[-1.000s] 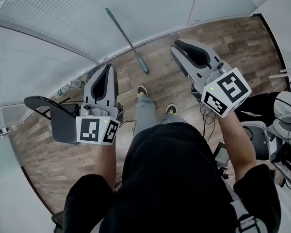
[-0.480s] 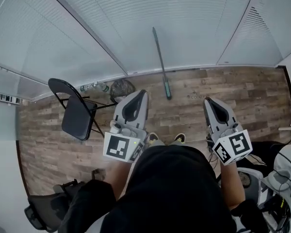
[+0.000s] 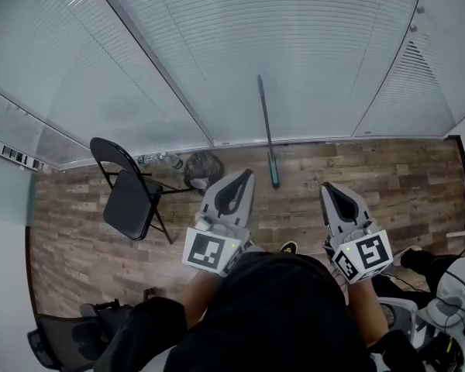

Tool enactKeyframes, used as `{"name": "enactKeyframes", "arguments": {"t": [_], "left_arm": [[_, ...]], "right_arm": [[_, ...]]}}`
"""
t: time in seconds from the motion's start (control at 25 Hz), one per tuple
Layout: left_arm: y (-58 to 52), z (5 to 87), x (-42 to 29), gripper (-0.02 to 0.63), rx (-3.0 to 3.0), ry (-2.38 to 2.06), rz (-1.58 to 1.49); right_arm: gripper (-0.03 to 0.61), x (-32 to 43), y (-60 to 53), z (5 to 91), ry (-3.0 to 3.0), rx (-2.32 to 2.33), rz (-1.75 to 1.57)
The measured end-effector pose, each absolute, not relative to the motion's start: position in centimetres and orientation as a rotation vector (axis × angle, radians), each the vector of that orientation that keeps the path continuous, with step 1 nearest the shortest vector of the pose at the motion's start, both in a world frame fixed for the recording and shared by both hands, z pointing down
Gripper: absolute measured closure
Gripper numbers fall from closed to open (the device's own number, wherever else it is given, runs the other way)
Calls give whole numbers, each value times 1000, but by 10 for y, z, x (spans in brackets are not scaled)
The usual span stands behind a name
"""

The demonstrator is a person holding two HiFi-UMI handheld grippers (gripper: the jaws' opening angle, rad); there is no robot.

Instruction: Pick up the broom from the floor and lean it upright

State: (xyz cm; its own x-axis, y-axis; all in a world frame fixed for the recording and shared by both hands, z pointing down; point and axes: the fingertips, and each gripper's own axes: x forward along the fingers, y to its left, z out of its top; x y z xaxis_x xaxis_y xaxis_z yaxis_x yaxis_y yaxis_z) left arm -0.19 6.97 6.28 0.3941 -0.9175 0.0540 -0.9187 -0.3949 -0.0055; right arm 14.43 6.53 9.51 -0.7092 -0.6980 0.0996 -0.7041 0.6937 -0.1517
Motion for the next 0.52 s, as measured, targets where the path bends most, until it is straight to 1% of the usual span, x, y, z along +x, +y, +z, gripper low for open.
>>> {"name": "enactKeyframes", "arguments": {"t": [0.24,0.52], "left_arm": [[87,61,-5,592,2622,-1727,33],[111,62,-92,592,2580,-1837,-51]], "right_arm": [[560,139,80,95,-2879,1183,250],[560,81,102,101,-2866,1195,207]]}}
